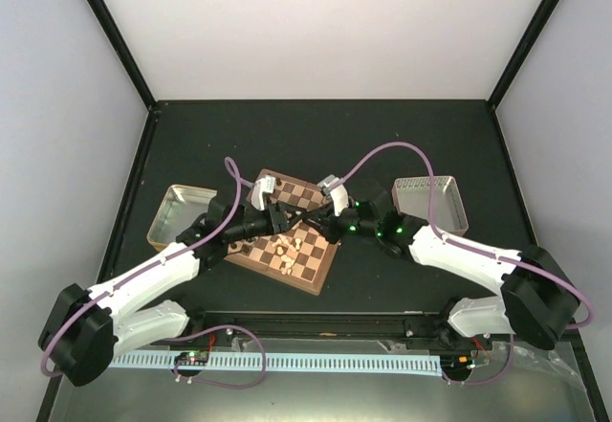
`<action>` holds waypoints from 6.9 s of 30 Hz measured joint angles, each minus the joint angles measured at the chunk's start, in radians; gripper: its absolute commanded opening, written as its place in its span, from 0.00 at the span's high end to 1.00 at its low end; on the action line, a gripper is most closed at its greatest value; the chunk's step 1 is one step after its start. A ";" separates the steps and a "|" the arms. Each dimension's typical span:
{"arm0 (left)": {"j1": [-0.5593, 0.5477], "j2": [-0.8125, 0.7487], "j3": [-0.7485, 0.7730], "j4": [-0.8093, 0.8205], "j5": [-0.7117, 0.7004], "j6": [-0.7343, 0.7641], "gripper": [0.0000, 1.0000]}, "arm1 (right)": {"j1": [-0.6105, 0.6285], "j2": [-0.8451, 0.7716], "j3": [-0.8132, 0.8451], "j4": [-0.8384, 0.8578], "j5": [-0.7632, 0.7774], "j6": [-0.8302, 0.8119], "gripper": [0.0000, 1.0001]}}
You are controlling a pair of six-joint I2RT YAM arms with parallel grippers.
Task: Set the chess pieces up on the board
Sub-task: Place the chess piece on the chessboard, then pick up the chess piece from the chessboard, then place the chess piece on the chessboard.
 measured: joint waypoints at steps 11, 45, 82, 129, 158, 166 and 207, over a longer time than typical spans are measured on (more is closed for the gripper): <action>0.000 0.019 -0.003 0.062 0.035 -0.015 0.98 | -0.001 -0.005 -0.023 0.071 -0.048 0.021 0.79; -0.104 0.304 0.348 -0.031 0.146 -0.052 0.98 | -0.222 -0.318 -0.071 -0.440 0.287 0.520 0.50; -0.283 0.913 0.656 -0.183 -0.698 0.368 0.84 | -0.237 -0.356 -0.074 -0.527 0.465 0.445 0.49; -0.161 -0.186 -0.049 -0.211 -0.669 0.277 0.49 | -0.017 0.464 0.452 -0.569 0.415 0.415 0.62; -0.157 -0.196 -0.056 -0.184 -0.658 0.261 0.49 | 0.012 0.622 0.584 -0.665 0.560 0.397 0.81; -0.157 -0.196 -0.056 -0.182 -0.652 0.261 0.48 | 0.018 0.632 0.597 -0.668 0.574 0.375 0.91; -0.157 -0.090 -0.159 0.355 -0.319 0.379 0.96 | -0.030 0.039 0.178 -0.106 -0.003 1.120 0.83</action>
